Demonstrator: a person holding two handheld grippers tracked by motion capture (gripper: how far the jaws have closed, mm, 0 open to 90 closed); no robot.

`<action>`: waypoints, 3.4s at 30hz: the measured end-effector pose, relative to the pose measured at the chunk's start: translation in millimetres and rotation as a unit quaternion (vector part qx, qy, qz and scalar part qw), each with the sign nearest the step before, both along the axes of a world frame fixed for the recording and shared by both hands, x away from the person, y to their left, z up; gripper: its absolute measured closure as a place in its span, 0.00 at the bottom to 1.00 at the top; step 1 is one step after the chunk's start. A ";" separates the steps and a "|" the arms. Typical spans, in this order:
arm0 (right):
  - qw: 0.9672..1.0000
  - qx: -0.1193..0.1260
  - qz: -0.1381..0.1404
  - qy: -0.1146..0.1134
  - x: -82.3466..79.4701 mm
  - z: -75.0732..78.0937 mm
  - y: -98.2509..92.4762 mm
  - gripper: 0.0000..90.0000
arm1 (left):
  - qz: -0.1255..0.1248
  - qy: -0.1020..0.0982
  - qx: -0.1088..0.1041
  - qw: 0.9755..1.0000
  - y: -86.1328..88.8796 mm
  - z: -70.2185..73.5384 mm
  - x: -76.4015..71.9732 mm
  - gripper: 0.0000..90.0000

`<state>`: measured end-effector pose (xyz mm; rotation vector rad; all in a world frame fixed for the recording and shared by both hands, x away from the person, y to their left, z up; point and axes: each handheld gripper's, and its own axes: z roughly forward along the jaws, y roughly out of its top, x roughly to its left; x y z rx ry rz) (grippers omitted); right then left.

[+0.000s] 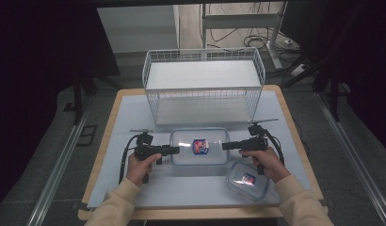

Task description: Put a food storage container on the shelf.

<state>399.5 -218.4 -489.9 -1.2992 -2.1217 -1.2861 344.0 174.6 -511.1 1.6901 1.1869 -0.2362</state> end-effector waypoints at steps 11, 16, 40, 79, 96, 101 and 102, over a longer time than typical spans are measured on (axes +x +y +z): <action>0.999 0.004 -0.005 -0.043 -4.1 17.5 -5.7 0.59 | -0.004 -0.015 -0.006 1.000 -5.2 11.9 2.0 0.55; 0.998 0.014 -0.006 -0.060 -6.1 27.3 -9.4 0.59 | -0.006 -0.036 -0.008 0.999 -5.5 27.9 2.3 0.56; 0.989 0.039 -0.023 -0.142 -4.8 96.3 -14.5 0.59 | -0.015 -0.109 0.009 0.994 -9.4 109.5 18.3 0.56; 0.976 0.038 -0.032 -0.213 66.2 192.7 9.2 0.58 | -0.004 -0.156 0.009 0.988 10.2 195.7 89.5 0.56; 0.984 0.032 -0.045 -0.167 123.8 196.0 13.0 0.58 | -0.007 -0.110 -0.004 0.994 14.9 192.6 152.7 0.56; 0.987 0.040 -0.053 -0.149 134.7 188.3 11.6 0.58 | 0.010 -0.098 -0.007 0.995 12.1 193.2 160.5 0.55; 0.987 0.042 -0.054 -0.146 136.4 187.6 10.7 0.58 | 0.014 -0.093 -0.008 0.996 10.6 193.5 161.7 0.55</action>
